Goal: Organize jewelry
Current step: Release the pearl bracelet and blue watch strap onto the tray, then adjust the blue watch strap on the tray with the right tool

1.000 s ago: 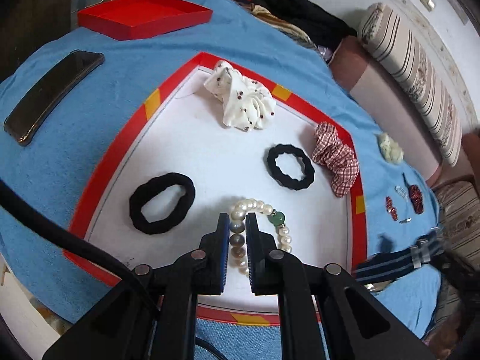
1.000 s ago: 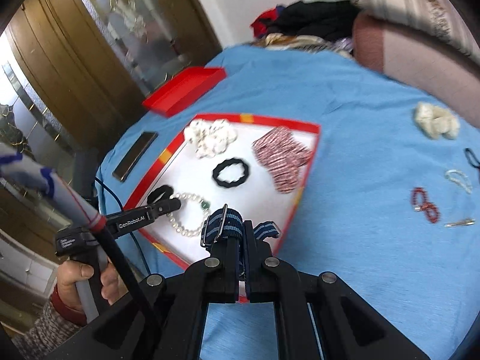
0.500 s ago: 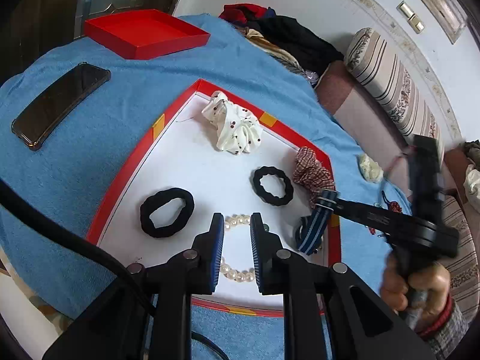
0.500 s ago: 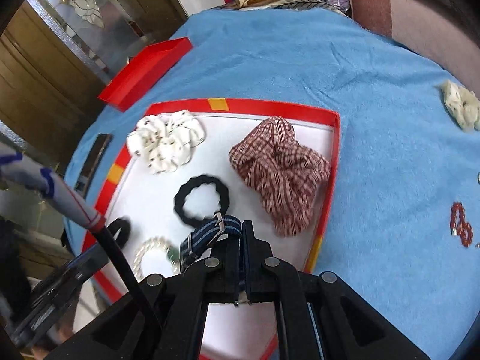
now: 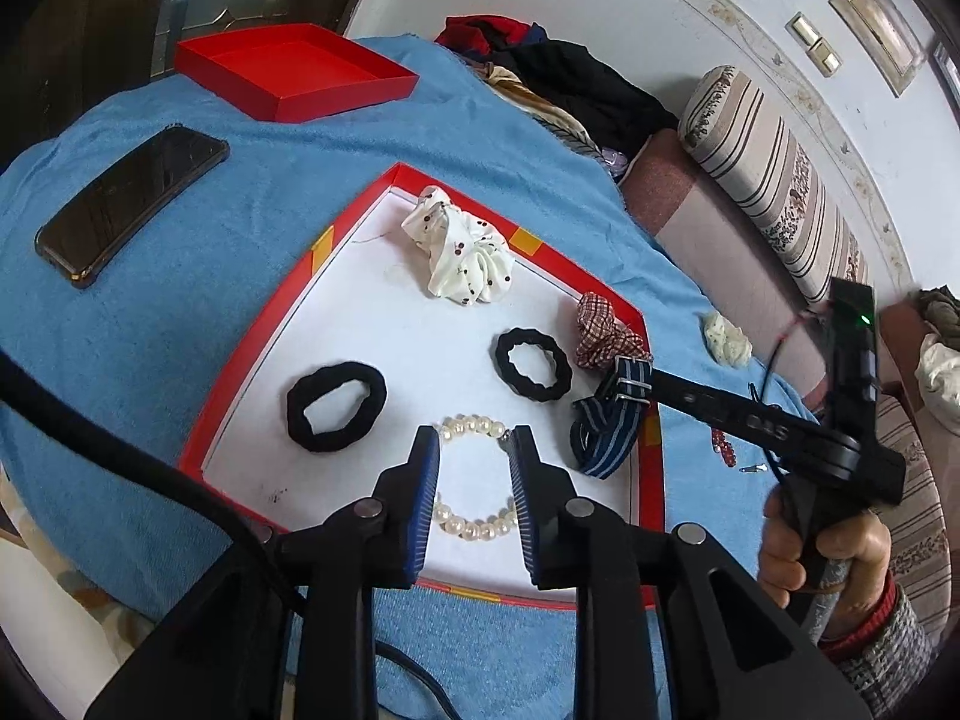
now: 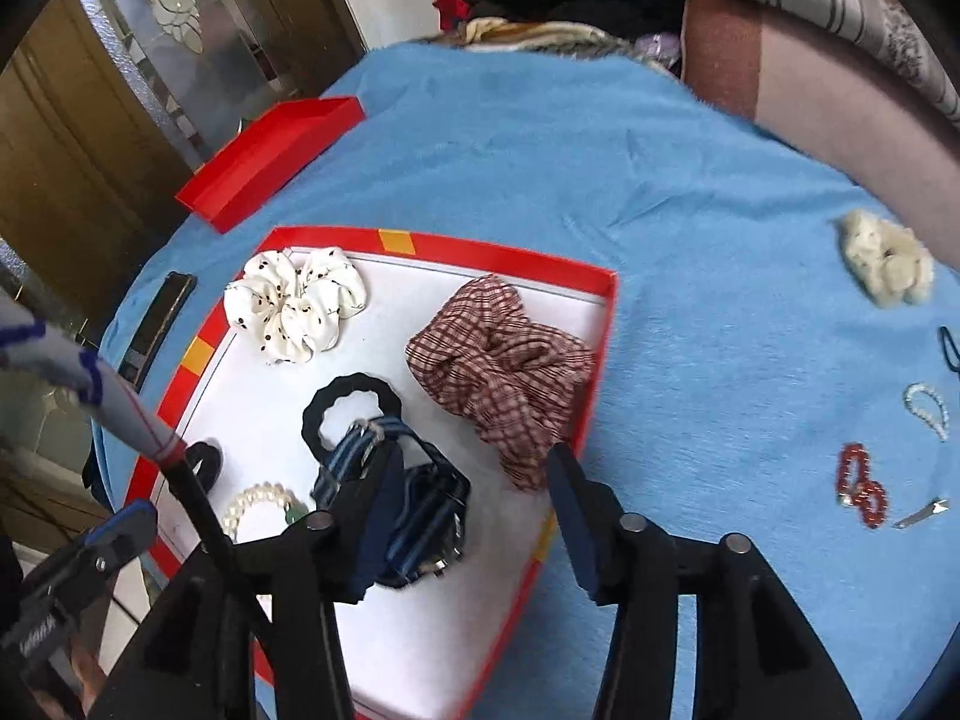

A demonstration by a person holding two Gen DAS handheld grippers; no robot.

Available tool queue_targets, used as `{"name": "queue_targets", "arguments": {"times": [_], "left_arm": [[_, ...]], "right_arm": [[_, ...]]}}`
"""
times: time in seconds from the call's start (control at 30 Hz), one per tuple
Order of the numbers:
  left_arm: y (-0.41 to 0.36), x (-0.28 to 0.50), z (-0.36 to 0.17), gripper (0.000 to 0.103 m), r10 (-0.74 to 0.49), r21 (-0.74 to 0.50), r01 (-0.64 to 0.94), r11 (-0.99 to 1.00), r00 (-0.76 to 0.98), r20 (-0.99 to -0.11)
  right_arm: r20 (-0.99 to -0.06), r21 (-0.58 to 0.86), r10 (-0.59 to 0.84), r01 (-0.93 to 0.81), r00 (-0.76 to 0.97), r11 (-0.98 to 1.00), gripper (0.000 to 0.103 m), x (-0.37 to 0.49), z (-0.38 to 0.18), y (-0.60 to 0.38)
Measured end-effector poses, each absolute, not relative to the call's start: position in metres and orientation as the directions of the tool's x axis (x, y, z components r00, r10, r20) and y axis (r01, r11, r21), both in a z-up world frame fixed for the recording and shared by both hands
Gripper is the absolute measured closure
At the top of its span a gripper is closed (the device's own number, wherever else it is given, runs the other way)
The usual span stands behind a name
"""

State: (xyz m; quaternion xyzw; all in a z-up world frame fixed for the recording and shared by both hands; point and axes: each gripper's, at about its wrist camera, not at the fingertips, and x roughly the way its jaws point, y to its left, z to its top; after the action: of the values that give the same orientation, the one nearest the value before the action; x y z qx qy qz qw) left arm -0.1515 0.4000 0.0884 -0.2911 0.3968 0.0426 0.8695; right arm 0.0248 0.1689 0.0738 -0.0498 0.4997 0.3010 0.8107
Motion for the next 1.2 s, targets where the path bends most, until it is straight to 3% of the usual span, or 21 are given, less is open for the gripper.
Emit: {"name": "queue_targets", "arguments": {"times": [0.53,0.73,0.87,1.03,1.1,1.13,1.2], "left_arm": [[0.35,-0.144,0.103,0.065,-0.15,-0.417,-0.268,0.869,0.66,-0.737],[0.351,-0.154,0.1,0.065,-0.108,-0.412,-0.323,0.852,0.662,-0.742],[0.365,-0.169,0.097,0.064,-0.079,-0.41,-0.356,0.84,0.667,-0.741],[0.385,-0.18,0.089,0.063,-0.083,-0.443,-0.378,0.812,0.678,-0.73],[0.392,-0.184,0.085,0.063,-0.088,-0.457,-0.383,0.803,0.682,-0.726],[0.395,-0.185,0.084,0.063,-0.093,-0.466,-0.384,0.797,0.685,-0.723],[0.399,-0.187,0.081,0.063,-0.1,-0.48,-0.385,0.788,0.69,-0.717]], "right_arm": [[-0.824,0.203,0.39,-0.428,0.41,0.88,0.049,0.004,0.062,0.013],[-0.76,0.17,0.533,-0.679,0.371,0.714,0.049,-0.043,0.087,0.081],[-0.783,0.041,0.512,-0.792,0.354,0.609,0.049,-0.065,0.074,0.152],[-0.804,-0.063,0.451,-0.81,0.388,0.583,0.049,-0.065,0.049,0.208],[-0.818,-0.096,0.403,-0.788,0.41,0.608,0.06,-0.058,0.042,0.217],[-0.837,-0.081,0.383,-0.779,0.392,0.621,0.089,-0.052,0.039,0.218],[-0.841,-0.051,0.384,-0.762,0.381,0.646,0.089,-0.045,0.041,0.212]]}}
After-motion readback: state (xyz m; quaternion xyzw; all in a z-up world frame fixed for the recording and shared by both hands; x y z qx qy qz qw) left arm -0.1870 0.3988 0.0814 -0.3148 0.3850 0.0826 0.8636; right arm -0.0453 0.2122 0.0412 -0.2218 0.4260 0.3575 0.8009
